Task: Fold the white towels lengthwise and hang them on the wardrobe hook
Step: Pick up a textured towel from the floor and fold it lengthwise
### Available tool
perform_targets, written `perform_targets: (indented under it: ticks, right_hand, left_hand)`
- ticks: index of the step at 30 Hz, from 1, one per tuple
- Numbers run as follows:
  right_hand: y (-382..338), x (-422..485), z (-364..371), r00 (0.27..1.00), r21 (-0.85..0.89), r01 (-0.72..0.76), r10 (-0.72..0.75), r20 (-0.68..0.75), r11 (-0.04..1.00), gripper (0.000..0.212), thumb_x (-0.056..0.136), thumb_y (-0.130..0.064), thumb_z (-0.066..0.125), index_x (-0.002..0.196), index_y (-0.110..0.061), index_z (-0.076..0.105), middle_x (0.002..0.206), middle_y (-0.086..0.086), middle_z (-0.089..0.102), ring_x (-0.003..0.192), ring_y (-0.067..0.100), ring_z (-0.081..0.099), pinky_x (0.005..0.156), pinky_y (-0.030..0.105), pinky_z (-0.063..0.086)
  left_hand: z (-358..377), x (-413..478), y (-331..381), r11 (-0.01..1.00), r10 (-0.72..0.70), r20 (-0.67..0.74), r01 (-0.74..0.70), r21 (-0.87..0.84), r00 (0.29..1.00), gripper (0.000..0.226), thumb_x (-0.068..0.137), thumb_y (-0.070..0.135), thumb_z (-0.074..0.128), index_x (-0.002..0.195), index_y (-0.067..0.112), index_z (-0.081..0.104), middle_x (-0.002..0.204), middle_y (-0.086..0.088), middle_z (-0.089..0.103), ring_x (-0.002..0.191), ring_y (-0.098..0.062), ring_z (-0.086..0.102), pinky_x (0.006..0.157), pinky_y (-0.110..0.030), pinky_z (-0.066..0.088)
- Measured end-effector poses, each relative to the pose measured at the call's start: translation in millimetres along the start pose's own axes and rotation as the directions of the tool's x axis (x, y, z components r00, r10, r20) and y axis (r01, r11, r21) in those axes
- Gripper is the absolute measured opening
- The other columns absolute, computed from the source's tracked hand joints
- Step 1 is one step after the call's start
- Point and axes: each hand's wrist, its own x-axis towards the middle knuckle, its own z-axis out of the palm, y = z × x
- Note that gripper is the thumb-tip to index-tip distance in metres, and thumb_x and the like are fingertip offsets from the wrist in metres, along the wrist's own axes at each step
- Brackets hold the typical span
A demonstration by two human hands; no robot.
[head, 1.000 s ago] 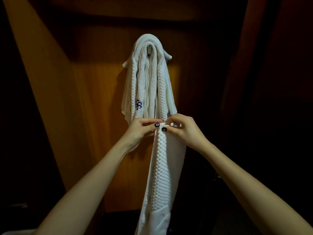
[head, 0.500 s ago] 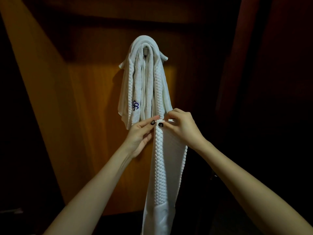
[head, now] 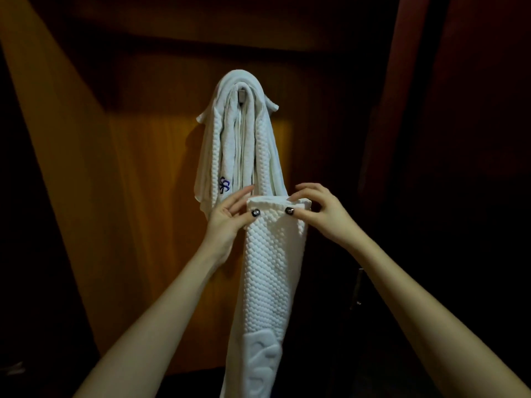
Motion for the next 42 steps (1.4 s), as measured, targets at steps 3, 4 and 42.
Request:
perform_targets:
  ticks: [3, 4, 42]
  right_hand:
    - [7.1, -2.7, -4.4, 0.991, 0.225, -0.127, 0.113, 0.073, 0.966, 0.039, 0.085, -0.015, 0.073, 0.122, -0.017, 0.058, 0.121, -0.003, 0.061, 0.112, 0.001, 0.059, 0.097, 0.023, 0.048]
    - [7.9, -3.6, -2.3, 0.981, 0.297, -0.18, 0.15, 0.119, 0.938, 0.045, 0.086, -0.013, 0.072, 0.126, -0.016, 0.053, 0.118, -0.001, 0.064, 0.105, 0.002, 0.063, 0.091, 0.023, 0.052]
    - [47.1, -41.6, 9.4, 0.98, 0.517, -0.046, 0.138, -0.141, 0.855, 0.079, 0.092, -0.02, 0.063, 0.146, -0.05, 0.013, 0.152, -0.007, 0.038, 0.13, 0.012, 0.051, 0.106, 0.035, 0.045]
  left_hand:
    - [-7.1, 9.0, 5.7, 0.999, -0.008, 0.0, 0.008, -0.04, 1.0, 0.048, 0.078, -0.008, 0.066, 0.113, 0.023, 0.066, 0.112, -0.006, 0.07, 0.104, -0.016, 0.066, 0.08, -0.021, 0.053]
    - [-7.8, 10.7, 6.7, 0.999, -0.015, 0.012, 0.016, -0.05, 1.0, 0.047, 0.077, -0.008, 0.066, 0.113, 0.023, 0.066, 0.111, -0.006, 0.071, 0.103, -0.016, 0.067, 0.08, -0.022, 0.053]
    - [55.8, 43.7, 2.3, 0.952, 0.024, 0.253, -0.099, 0.288, 0.967, 0.05, 0.085, -0.004, 0.064, 0.128, 0.021, 0.057, 0.136, 0.0, 0.055, 0.127, -0.021, 0.05, 0.109, -0.044, 0.037]
